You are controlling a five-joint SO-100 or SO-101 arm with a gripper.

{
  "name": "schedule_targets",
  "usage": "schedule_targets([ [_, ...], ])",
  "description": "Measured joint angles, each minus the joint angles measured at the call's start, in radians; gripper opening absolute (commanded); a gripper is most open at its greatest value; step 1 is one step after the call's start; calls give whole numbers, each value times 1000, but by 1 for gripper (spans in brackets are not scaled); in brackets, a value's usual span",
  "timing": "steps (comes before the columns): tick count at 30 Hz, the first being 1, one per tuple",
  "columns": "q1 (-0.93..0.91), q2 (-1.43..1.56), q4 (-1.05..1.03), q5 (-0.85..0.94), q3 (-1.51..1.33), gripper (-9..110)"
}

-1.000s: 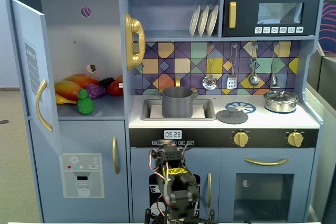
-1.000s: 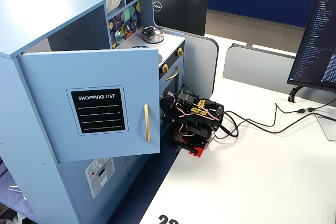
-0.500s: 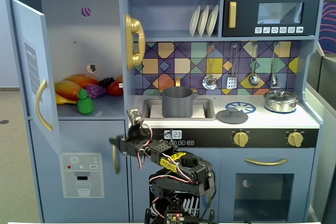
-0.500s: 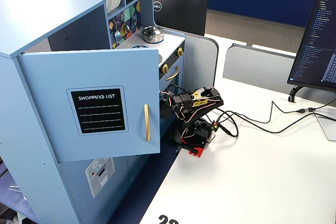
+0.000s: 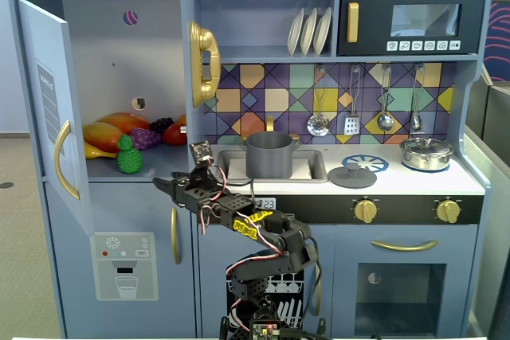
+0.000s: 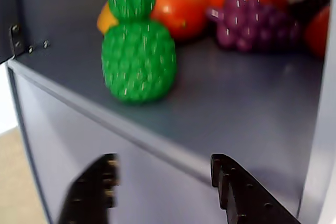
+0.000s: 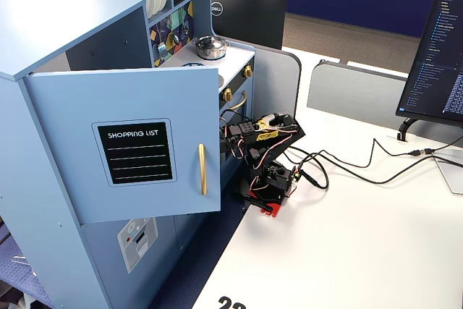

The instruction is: Pick up the green pineapple from the left cabinet and place it in the gray recipient

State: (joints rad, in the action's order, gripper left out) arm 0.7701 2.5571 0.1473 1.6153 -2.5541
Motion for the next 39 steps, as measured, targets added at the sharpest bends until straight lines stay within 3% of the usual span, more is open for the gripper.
schedule_targets([
  [14,-5,-339,63,-25,285,34],
  [32,3,-739,100,-57,640,36],
  [35,6,-831,100,-60,733,28],
  [38,17,-920,97,-60,825,0],
  [39,25,-946,91,-54,853,0],
])
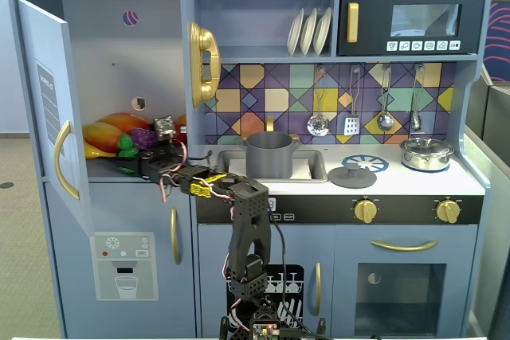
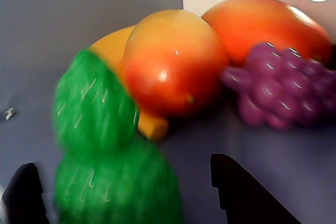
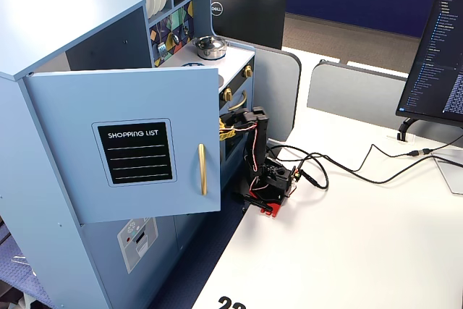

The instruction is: Pick up the green pineapple from the left cabinet and place it in the gray recipient

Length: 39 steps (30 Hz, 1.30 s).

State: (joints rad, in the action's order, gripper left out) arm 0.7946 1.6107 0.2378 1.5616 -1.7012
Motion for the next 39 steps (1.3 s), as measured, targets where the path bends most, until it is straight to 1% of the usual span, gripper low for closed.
schedule_targets([
  [6,44,-44,-5,103,63,0],
  [10,69,55,6,133,-9,0],
  [16,130,431,34,206,-287,0],
  [24,97,1019,43,261,-681,0],
  [28,-26,1198,89,281,-739,0],
  [32,-247,1296,46,215,-729,0],
  [34,-376,1313,-23,156,-696,0],
  [37,-563,1312,-183,75,-620,0],
  [39,-649,1284,-295,48,-560,0],
])
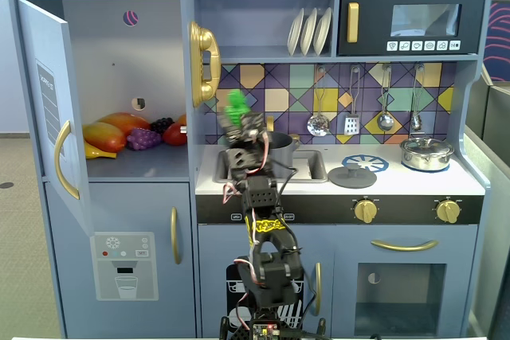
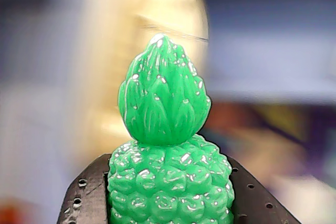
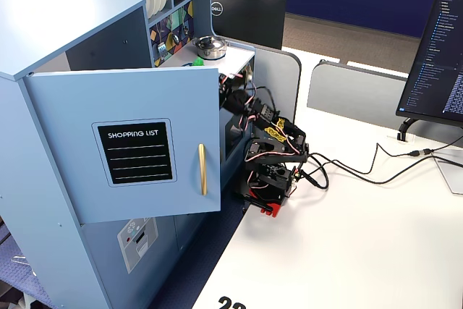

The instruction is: Pick up the green pineapple from the left cabinet and place it in the gray recipient

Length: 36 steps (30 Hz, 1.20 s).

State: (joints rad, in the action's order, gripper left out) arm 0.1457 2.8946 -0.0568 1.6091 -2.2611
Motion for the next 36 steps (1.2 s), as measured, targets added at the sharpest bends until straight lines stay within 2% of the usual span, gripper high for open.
schedule_targets([
  [6,-140,-232,-184,-38,164,0],
  [13,-186,-618,-144,-38,354,0],
  [18,-183,-804,-104,-23,456,23],
  [21,-183,-850,-91,-32,492,27],
  [31,-181,-864,-101,-32,517,26],
  [36,-183,-727,-222,-32,506,20],
])
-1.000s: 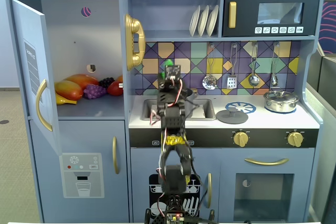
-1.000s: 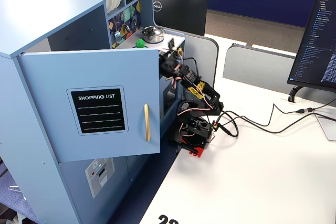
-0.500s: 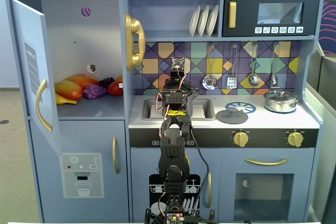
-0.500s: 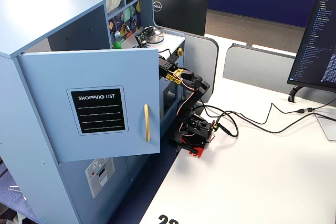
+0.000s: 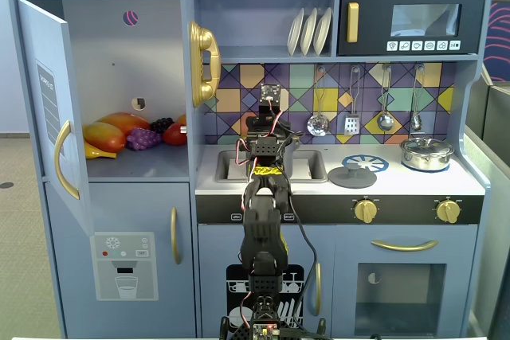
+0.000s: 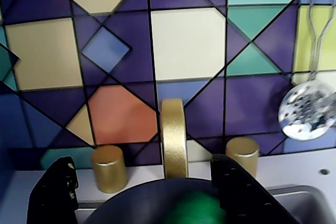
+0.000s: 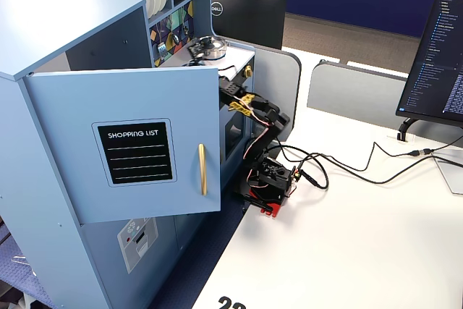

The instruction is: Pick up the green pineapple from the left cabinet and place it in the gray recipient

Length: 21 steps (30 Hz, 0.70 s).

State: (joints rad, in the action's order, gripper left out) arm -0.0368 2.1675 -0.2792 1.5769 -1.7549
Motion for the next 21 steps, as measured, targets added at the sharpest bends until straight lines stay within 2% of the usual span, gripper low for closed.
schedule_targets([
  [7,2,408,-469,40,-140,1],
  [11,-32,675,-744,34,-357,0],
  [14,-43,795,-813,-12,-568,0],
  [21,37,919,-821,-98,-1006,0],
])
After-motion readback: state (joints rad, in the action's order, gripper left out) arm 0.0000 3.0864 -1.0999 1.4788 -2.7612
